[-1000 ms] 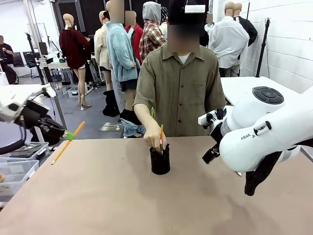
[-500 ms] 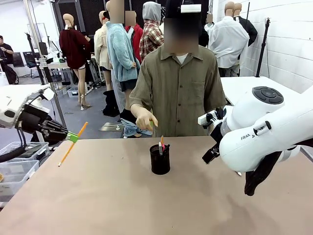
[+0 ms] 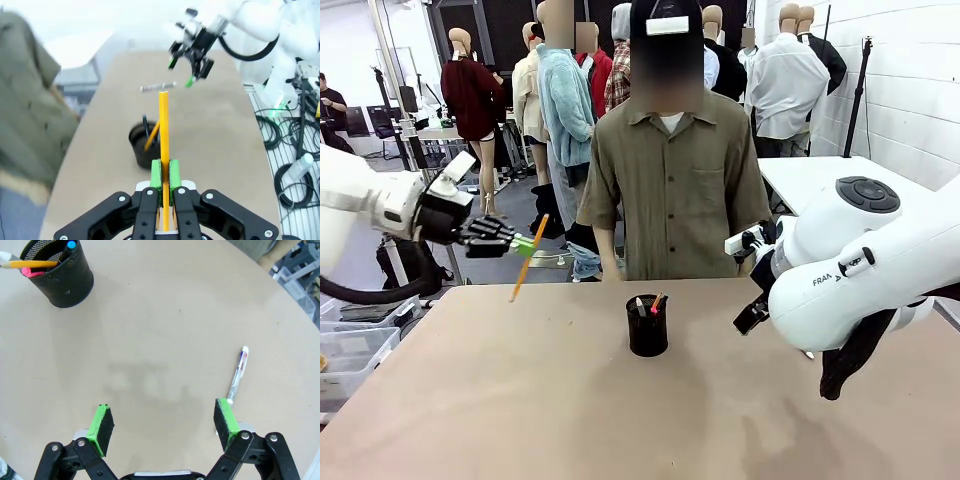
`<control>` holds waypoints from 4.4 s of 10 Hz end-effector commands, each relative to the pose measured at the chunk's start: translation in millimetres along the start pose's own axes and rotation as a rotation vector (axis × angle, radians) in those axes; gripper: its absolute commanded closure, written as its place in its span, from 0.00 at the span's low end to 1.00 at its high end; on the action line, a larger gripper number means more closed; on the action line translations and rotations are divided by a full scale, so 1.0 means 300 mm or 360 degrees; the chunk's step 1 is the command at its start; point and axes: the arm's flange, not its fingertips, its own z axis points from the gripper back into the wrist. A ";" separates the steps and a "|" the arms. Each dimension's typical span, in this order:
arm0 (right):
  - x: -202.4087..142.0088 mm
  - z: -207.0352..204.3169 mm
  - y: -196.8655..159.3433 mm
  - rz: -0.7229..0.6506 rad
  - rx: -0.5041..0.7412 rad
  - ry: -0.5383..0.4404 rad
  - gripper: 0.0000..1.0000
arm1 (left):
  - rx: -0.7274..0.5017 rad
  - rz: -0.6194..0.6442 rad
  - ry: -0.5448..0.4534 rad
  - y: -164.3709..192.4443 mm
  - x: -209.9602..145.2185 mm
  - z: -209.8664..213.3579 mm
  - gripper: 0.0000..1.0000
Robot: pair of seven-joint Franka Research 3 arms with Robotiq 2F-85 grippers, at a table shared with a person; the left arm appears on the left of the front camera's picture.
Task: Place the pens into the pen holder.
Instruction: Pick up a writing instrument from the table and place it into the Pen holder.
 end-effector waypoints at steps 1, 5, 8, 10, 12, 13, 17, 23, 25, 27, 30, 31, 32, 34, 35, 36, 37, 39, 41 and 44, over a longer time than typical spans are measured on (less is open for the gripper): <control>-0.003 -0.001 0.002 0.0000 0.0002 0.0002 0.00 | -0.0183 -0.0146 -0.0206 0.078 0.009 -0.094 1.00; -0.003 -0.001 0.002 0.0000 0.0002 0.0002 0.00 | -0.0471 -0.0364 -0.0455 0.202 0.076 -0.350 1.00; -0.003 -0.001 0.002 0.0000 0.0002 0.0002 0.00 | -0.0623 -0.0118 -0.0395 0.295 0.101 -0.497 1.00; -0.003 -0.001 0.002 0.0000 0.0002 0.0002 0.00 | -0.0542 -0.0343 -0.0451 0.202 0.081 -0.439 1.00; -0.003 -0.001 0.002 0.0000 0.0002 0.0002 0.00 | -0.0603 -0.0315 -0.0402 0.239 0.051 -0.547 1.00; -0.003 -0.001 0.002 0.0000 0.0002 0.0002 0.00 | -0.0594 -0.0307 -0.0409 0.274 0.053 -0.564 1.00; -0.003 -0.001 0.002 0.0000 0.0002 0.0002 0.00 | -0.0656 -0.0297 -0.0472 0.400 0.017 -0.658 1.00; -0.003 -0.001 0.002 0.0000 0.0002 0.0002 0.00 | -0.0734 -0.0107 -0.0418 0.453 -0.121 -0.770 1.00; -0.003 -0.001 0.002 0.0000 0.0002 0.0002 0.00 | -0.0732 -0.0082 -0.0401 0.446 -0.171 -0.762 1.00; -0.003 -0.001 0.002 0.0000 0.0002 0.0002 0.00 | -0.0759 -0.0050 -0.0414 0.436 -0.197 -0.764 1.00; -0.003 -0.001 0.002 0.0000 0.0002 0.0002 0.00 | -0.0802 -0.0005 -0.0406 0.429 -0.225 -0.769 1.00; -0.003 -0.001 0.002 0.0000 0.0002 0.0002 0.00 | -0.0810 0.0010 -0.0396 0.430 -0.230 -0.768 0.96; -0.003 -0.001 0.002 0.0000 0.0002 0.0002 0.00 | -0.0815 0.0011 -0.0386 0.428 -0.232 -0.768 0.82; -0.003 -0.001 0.002 0.0000 0.0002 0.0002 0.00 | -0.0817 0.0015 -0.0366 0.425 -0.232 -0.765 0.43; -0.003 -0.001 0.002 0.0000 0.0002 0.0002 0.00 | -0.0814 0.0005 -0.0364 0.422 -0.231 -0.766 0.24; -0.003 -0.001 0.002 0.0000 0.0002 0.0002 0.00 | -0.0809 -0.0006 -0.0366 0.421 -0.230 -0.761 0.24; -0.003 -0.001 0.002 0.0000 0.0002 0.0002 0.00 | -0.0800 0.0005 -0.0386 0.414 -0.220 -0.741 0.24; -0.003 -0.001 0.002 0.0000 0.0002 0.0002 0.00 | -0.0712 0.0022 -0.0373 0.395 -0.189 -0.668 0.24; -0.003 -0.001 0.002 0.0000 0.0002 0.0002 0.00 | -0.0522 0.0039 -0.0346 0.369 -0.133 -0.530 0.24; -0.003 -0.001 0.002 0.0000 0.0002 0.0002 0.00 | -0.0126 0.0270 -0.0131 0.294 -0.037 -0.307 0.24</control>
